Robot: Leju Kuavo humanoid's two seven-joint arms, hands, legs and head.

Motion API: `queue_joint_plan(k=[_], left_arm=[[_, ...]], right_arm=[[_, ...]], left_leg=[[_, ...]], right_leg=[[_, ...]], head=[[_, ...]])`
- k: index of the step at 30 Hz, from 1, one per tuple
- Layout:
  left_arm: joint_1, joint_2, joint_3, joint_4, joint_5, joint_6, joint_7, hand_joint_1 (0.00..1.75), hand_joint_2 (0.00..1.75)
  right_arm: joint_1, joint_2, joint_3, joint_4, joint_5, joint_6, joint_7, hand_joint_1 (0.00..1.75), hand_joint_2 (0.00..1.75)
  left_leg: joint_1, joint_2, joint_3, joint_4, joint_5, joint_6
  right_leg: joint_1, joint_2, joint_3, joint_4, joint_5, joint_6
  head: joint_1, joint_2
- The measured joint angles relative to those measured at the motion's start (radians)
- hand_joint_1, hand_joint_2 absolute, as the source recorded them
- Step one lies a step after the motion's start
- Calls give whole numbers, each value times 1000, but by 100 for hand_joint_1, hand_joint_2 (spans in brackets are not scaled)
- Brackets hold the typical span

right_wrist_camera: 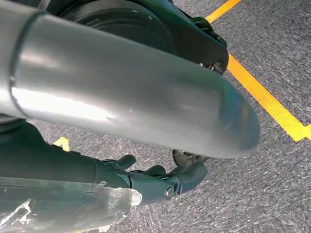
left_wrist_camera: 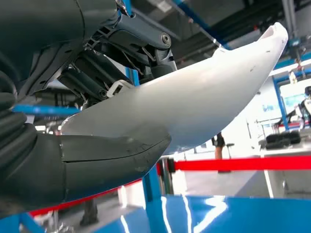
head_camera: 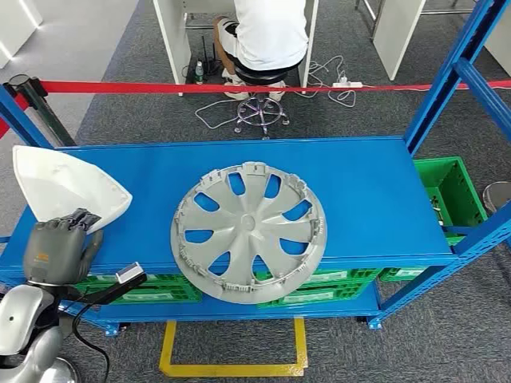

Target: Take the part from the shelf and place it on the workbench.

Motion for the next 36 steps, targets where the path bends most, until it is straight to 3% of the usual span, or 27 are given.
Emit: queue_joint_plan(k=[17, 36], left_arm=[[-39, 34, -75, -50, -62, 34, -4, 168, 175], [-23, 29, -113, -81, -34, 38, -3, 168, 175]], right_arm=[[1, 0, 0, 0, 0, 3, -11, 0, 0], [1, 0, 0, 0, 0, 4, -11, 0, 0]], left_leg=[[0, 0, 0, 0, 0, 0], [0, 0, 0, 0, 0, 0]], right_leg=[[0, 0, 0, 0, 0, 0], [0, 0, 0, 0, 0, 0]], head=[[0, 0], [0, 0]])
